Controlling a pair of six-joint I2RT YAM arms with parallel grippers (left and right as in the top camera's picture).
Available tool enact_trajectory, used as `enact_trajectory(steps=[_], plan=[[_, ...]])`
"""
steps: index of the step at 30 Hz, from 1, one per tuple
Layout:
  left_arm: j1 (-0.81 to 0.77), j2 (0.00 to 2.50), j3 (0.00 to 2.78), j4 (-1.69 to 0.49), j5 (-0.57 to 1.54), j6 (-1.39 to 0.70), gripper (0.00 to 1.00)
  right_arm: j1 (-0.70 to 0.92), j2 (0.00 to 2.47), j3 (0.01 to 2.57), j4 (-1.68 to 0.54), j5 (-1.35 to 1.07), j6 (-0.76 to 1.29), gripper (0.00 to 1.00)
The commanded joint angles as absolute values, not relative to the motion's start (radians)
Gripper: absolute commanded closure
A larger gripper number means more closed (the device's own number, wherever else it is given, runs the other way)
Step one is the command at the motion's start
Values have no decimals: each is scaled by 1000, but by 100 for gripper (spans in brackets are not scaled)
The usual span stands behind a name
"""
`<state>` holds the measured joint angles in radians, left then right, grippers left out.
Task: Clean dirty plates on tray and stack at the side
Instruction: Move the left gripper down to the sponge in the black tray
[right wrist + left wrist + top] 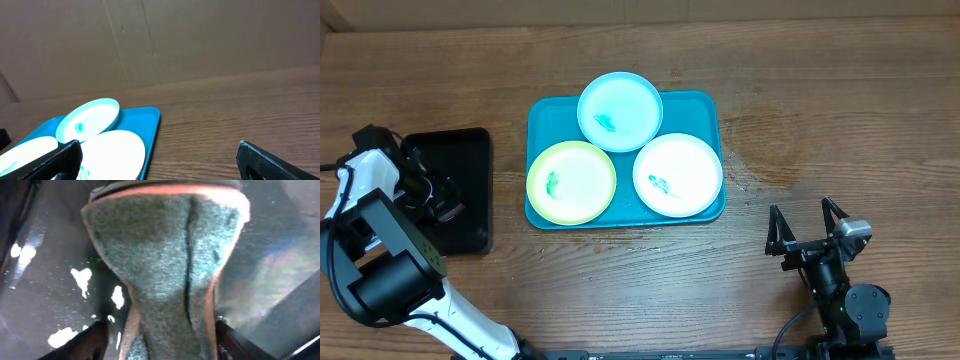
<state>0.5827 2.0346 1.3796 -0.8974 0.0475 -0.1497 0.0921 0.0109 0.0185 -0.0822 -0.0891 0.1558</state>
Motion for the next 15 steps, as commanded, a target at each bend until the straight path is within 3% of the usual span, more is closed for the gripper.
enact_trajectory(steps=[1, 2, 5, 6, 7, 11, 12, 13, 14, 15], plan=[[579, 2046, 1351, -904, 13, -133, 45, 88, 4, 9, -77, -83, 149, 0], [577, 2046, 1351, -904, 10, -134, 52, 88, 4, 8, -77, -83, 149, 0], [575, 2046, 1351, -904, 11, -134, 86, 88, 4, 8, -77, -83, 149, 0], [575, 2046, 1351, -904, 11, -134, 92, 88, 4, 8, -77, -83, 149, 0], [575, 2046, 1351, -906, 11, -134, 96, 88, 4, 9, -77, -83, 149, 0], [575, 2046, 1351, -898, 7, -134, 94, 88, 4, 8, -77, -83, 149, 0], [575, 2046, 1351, -889, 2, -134, 79, 88, 4, 9, -77, -83, 149, 0], [575, 2046, 1351, -875, -9, -134, 32, 88, 4, 9, -77, -83, 149, 0], [575, 2046, 1351, -858, -15, -134, 0, 88, 4, 8, -77, -83, 149, 0], [575, 2046, 1351, -838, -19, -134, 0, 88, 4, 8, -77, -83, 149, 0]])
